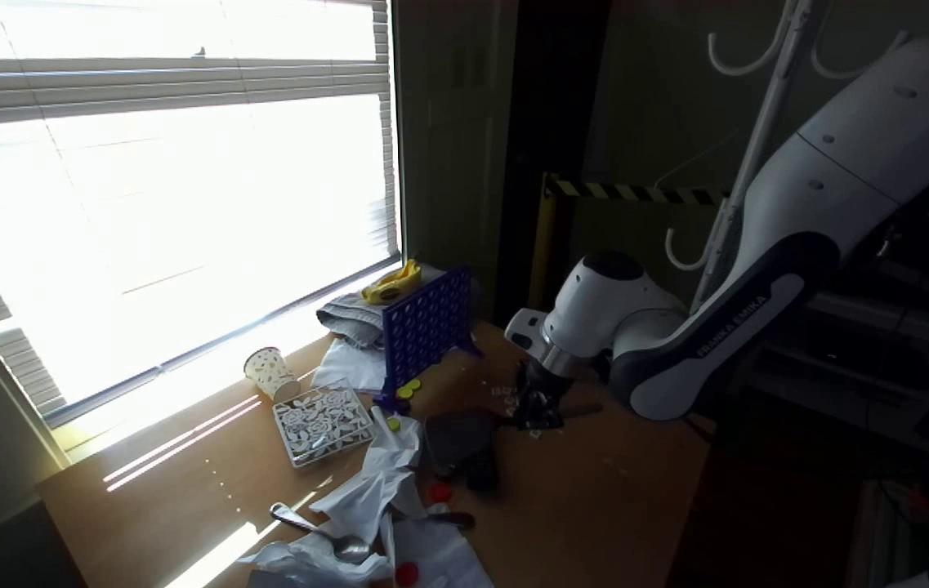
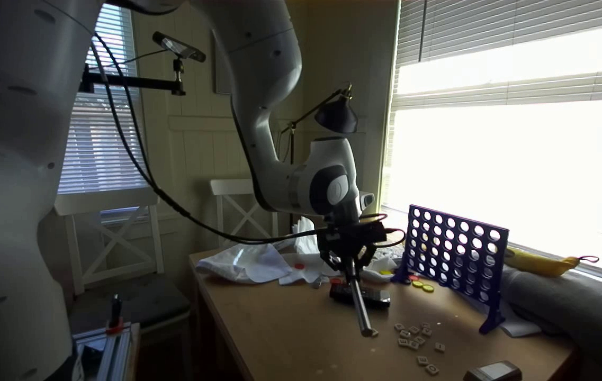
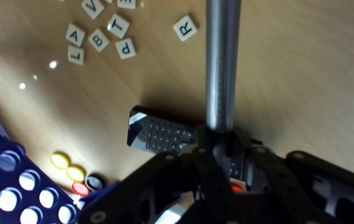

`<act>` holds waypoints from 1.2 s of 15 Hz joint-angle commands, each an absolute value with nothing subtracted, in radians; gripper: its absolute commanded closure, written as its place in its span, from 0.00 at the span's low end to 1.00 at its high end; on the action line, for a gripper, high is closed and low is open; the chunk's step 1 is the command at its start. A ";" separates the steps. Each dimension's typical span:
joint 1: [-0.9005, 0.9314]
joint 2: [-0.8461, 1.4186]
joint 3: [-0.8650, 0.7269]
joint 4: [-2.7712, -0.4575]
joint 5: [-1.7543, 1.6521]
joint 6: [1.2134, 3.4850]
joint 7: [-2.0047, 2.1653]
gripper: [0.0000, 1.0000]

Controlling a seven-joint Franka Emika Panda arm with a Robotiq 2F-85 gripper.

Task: Move the stapler to the right edge of the table and move the spatula to the open space

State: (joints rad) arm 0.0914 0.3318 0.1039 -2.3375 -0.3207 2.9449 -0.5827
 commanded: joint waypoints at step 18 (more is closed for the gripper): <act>-0.231 0.251 0.404 -2.482 -0.186 2.690 -1.604 0.94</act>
State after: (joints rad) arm -0.2667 0.2917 0.4311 -2.4764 -0.2775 2.7227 -1.4372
